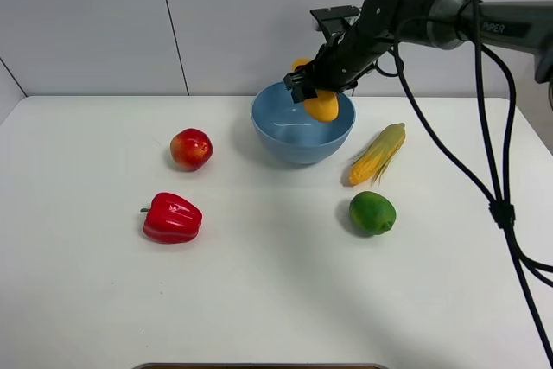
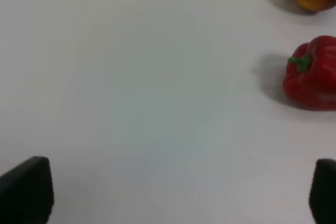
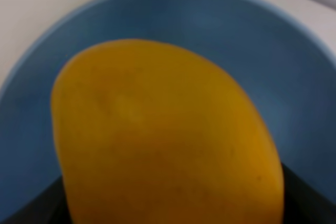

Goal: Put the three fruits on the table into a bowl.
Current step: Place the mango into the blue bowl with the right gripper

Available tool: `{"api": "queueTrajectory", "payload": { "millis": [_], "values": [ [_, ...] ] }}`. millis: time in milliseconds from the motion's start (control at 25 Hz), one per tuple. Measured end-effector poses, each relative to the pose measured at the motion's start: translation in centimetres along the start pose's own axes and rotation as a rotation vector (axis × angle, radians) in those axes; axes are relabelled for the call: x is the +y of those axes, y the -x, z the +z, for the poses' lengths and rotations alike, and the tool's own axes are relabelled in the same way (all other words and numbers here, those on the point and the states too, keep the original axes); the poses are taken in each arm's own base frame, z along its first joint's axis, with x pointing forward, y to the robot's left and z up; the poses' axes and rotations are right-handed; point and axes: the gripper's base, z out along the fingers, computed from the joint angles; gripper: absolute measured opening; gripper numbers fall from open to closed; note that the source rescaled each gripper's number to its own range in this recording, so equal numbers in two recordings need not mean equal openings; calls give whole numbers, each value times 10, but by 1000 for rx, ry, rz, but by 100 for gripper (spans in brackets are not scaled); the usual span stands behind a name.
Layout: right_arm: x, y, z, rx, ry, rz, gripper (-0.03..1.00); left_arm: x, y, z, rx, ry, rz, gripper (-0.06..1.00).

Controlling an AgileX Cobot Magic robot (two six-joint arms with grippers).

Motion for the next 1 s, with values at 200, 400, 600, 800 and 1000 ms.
{"api": "queueTrajectory", "payload": {
  "millis": [200, 400, 600, 800, 1000],
  "values": [
    [-2, -5, 12, 21, 7, 17, 0, 0, 0, 0, 0, 0, 0, 100],
    [-2, -6, 14, 23, 7, 18, 0, 0, 0, 0, 0, 0, 0, 100],
    [0, -6, 14, 19, 18, 35, 0, 0, 0, 0, 0, 0, 0, 100],
    [0, -6, 14, 17, 27, 48, 0, 0, 0, 0, 0, 0, 0, 100],
    [1, -6, 14, 25, 33, 69, 30, 0, 0, 0, 0, 0, 0, 100]
  ]
}}
